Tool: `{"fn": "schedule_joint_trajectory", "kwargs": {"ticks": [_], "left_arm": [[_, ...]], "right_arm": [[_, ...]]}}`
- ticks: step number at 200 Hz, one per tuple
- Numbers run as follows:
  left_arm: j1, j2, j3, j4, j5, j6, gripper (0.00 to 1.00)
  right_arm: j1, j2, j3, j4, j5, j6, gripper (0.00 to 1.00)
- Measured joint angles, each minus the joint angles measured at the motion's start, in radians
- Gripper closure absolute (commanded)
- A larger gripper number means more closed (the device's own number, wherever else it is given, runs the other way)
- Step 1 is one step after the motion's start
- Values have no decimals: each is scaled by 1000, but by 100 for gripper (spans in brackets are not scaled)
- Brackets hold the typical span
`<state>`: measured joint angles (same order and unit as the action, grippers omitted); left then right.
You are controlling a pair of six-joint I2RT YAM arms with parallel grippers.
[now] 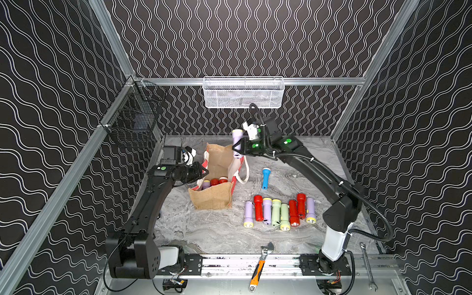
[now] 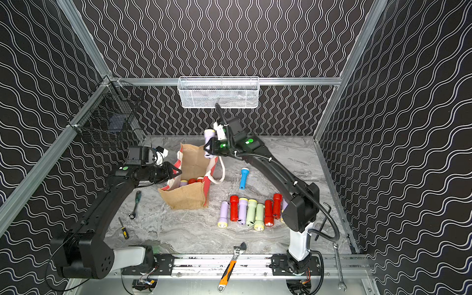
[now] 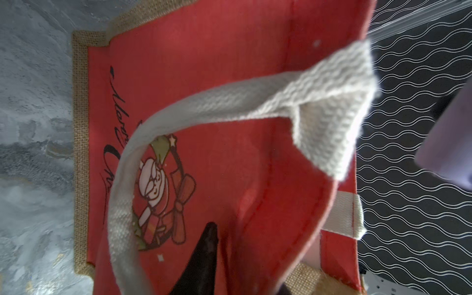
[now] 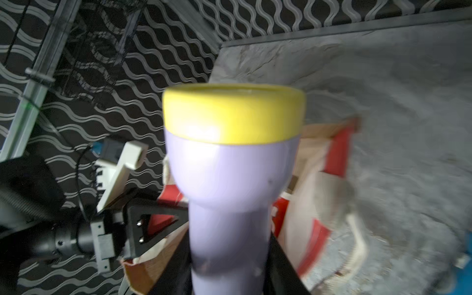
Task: Put the flashlights into the tote bags
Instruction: Place the flashlight in the canvas bag.
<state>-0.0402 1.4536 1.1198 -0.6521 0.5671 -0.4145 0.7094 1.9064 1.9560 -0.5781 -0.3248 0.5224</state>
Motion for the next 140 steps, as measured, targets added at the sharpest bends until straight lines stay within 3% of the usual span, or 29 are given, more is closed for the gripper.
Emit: {"fn": "schedule_joint_trajectory", "kwargs": {"ticks": [40,84,140], "left_arm": [[1,-15,2,-4,-58,4,75],[1,-49,-1,-10,-164,6,76],[12,-16,0,-22,-193,12,76]], "right_arm": [[81,126,36,25,-63,38,74],[102,172,-9,52,-86,80,74],[128,280,-33,58,-112,99,74]]}}
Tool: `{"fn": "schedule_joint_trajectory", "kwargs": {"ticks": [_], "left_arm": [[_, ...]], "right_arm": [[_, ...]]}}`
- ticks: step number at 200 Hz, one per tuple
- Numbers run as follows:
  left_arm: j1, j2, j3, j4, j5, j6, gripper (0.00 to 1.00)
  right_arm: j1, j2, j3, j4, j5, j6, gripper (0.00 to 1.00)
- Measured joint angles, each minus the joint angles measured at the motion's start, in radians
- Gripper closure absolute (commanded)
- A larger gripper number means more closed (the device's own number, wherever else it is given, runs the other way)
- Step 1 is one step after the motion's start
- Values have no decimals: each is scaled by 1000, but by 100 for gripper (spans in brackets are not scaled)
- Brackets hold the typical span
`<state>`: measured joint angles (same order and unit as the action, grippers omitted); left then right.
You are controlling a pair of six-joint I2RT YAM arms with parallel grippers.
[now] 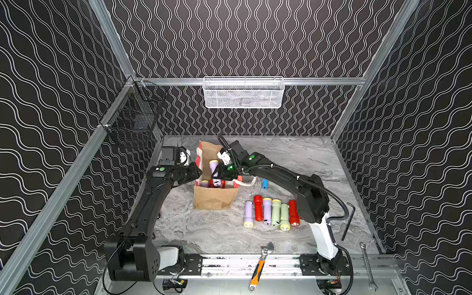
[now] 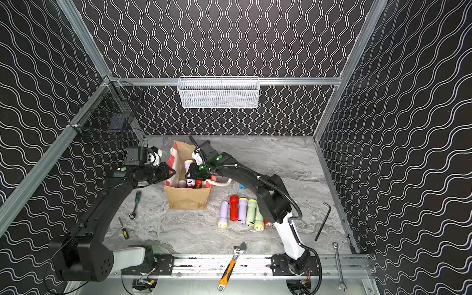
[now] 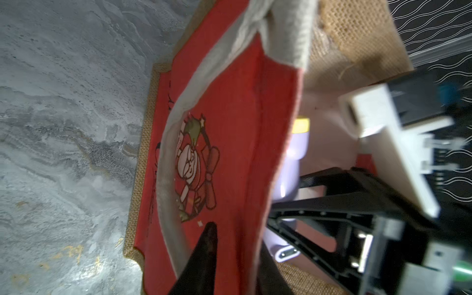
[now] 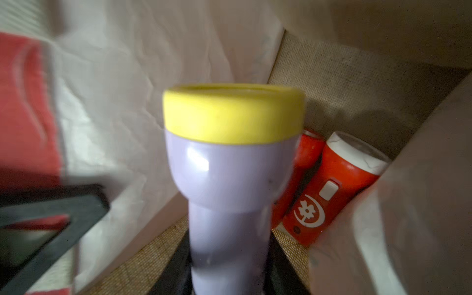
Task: Put the flashlights into the tote bags
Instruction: Place the flashlight in the canvas bag.
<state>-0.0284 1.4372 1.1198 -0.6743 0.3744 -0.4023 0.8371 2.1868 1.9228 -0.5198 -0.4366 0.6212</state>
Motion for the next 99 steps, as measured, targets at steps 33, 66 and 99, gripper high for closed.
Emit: {"fn": "schedule_joint_trajectory", "kwargs": {"ticks": [33,66,99], "left_arm": [[11,2,1,0,-4,14,76],[14,10,2,0,2,17,77],[15,12,0,-1,17,17,77]], "right_arm": [[4,64,19,-36,-23,-1,74],[6,129,63,-99,-43,-2,71],[6,167,105,-169,-42,-13,67]]}}
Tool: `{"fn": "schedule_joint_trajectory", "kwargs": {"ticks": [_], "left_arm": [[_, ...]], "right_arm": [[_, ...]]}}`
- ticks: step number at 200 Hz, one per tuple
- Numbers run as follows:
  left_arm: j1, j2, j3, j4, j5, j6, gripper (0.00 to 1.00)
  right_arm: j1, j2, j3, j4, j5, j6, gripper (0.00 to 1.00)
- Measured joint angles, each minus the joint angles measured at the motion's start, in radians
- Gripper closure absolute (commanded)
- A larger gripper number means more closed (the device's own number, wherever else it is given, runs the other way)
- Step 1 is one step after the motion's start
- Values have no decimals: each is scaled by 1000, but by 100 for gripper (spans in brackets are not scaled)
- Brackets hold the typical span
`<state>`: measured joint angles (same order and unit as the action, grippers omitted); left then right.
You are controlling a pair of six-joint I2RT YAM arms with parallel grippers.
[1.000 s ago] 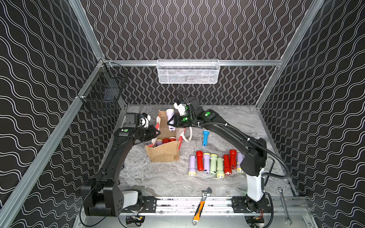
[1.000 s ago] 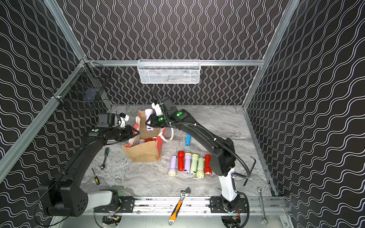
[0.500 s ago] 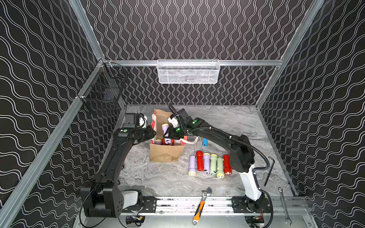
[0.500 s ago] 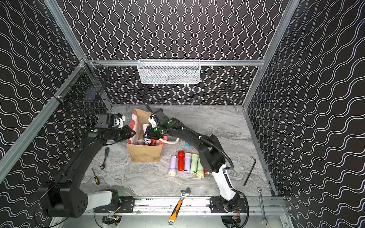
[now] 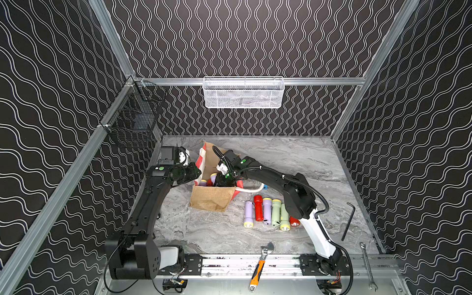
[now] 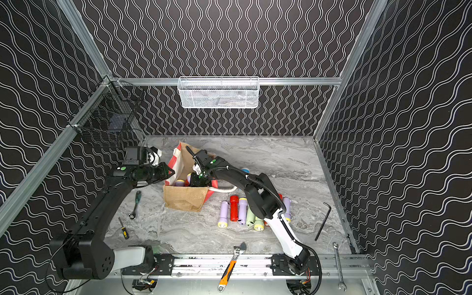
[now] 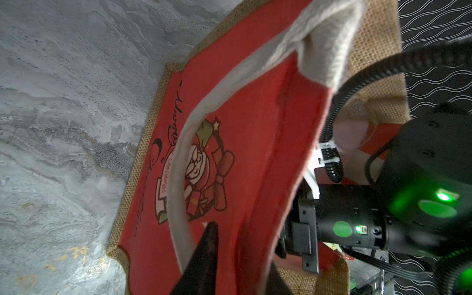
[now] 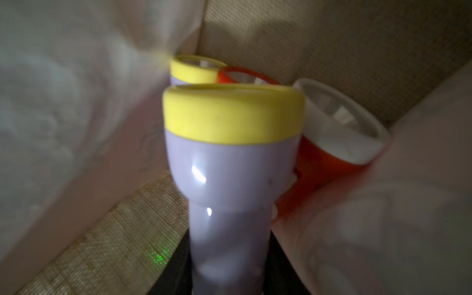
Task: Put the flashlights into the tote bags
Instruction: Place the flashlight in the canvas bag, then pick up the flashlight from the center of the board.
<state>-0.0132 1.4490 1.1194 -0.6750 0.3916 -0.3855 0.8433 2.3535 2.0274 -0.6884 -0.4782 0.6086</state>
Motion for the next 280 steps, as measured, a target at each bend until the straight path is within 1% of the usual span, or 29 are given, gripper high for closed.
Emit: {"fn": "schedule_joint_trajectory", "kwargs": {"ticks": [16,33,69,85,117,147,167,187,209,219,243,264,280], "left_arm": [[0,0,0,0,6,0,77],[0,0,0,0,7,0,78],[0,-1,0,0,14,0,79],[0,-1,0,0,14,0,79],[0,0,0,0,17,0,79],[0,8,0,0,19,0,80],[0,14,-2,1,41,0,80],[0,13,-22,22,99,-13,80],[0,-1,-64,58,163,-68,80],[1,-9,-76,69,183,-90,80],[1,-25,-95,100,206,-138,80],[1,-38,-99,108,203,-164,80],[1,-45,-100,114,193,-173,80]], "right_arm": [[0,6,3,-18,3,-14,65],[-1,11,2,-23,-3,-23,58],[-1,30,5,-55,-9,-25,49],[-6,31,20,-69,-9,-28,39],[-26,31,43,-85,-20,-45,34],[-54,21,70,-119,-19,-66,35],[-79,5,93,-154,-12,-100,35],[-107,-28,98,-196,8,-137,35],[-142,-87,84,-221,41,-178,33],[-155,-108,83,-223,37,-184,32],[-172,-124,119,-220,-4,-206,32],[-172,-116,170,-213,-85,-217,35],[-172,-119,177,-203,-143,-225,36]]}}
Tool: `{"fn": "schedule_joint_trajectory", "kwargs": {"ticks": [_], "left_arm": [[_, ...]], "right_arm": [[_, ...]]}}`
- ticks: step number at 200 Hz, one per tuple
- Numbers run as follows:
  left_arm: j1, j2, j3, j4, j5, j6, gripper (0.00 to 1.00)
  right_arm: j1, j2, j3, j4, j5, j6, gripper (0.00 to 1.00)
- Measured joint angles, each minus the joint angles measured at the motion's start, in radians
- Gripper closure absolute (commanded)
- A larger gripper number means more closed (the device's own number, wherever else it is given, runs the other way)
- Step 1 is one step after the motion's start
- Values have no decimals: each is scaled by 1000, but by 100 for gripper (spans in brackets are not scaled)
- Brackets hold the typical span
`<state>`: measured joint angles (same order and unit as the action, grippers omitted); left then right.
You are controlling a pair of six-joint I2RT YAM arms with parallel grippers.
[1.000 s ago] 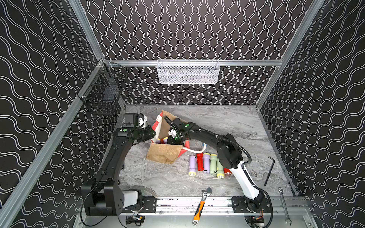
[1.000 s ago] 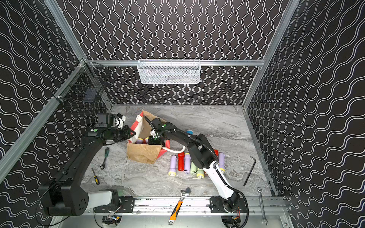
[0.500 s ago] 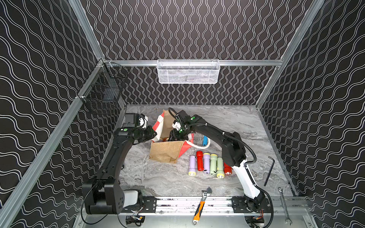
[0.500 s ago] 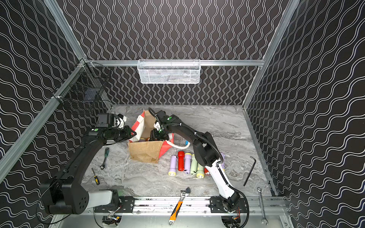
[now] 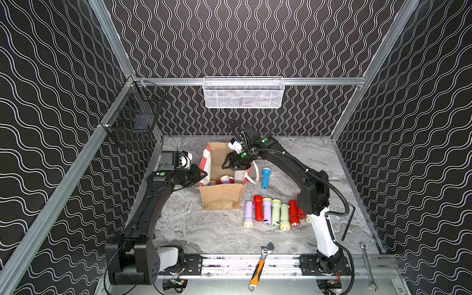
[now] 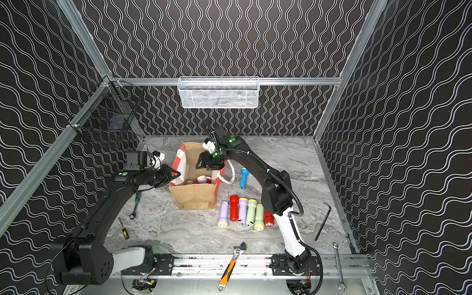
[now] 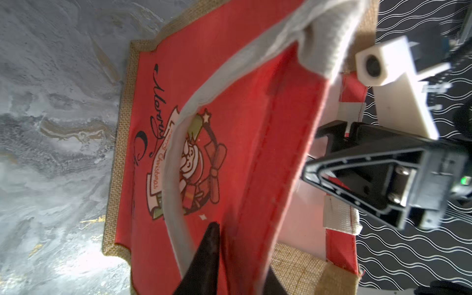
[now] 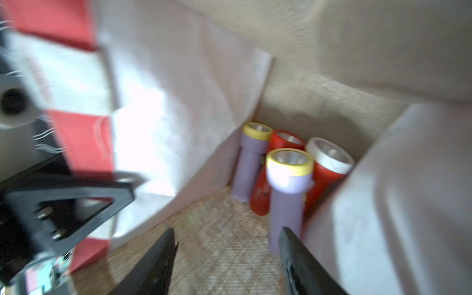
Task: Put the flashlights into the tote bags
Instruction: Pick up the flashlight from the center of the board.
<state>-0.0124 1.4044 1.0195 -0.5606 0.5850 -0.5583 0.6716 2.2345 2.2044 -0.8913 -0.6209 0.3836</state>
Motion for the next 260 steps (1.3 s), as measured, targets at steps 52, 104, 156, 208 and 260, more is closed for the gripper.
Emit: {"fn": "schedule_joint_trajectory", "kwargs": {"ticks": [52,104,156,208,260], "left_arm": [[0,17,18,5,-40,-18,80],[0,19,67,-29,-95,2,79],[0,28,105,-65,-158,63,79],[0,60,93,-68,-153,87,79],[0,61,98,-69,-154,106,78]], "right_arm": [[-4,-175,-134,137,-157,2,35],[-45,-384,-239,224,-145,-39,34],[-200,-649,-693,273,220,5,35],[-221,-658,-889,269,452,117,35],[-222,-505,-896,289,488,174,37]]}}
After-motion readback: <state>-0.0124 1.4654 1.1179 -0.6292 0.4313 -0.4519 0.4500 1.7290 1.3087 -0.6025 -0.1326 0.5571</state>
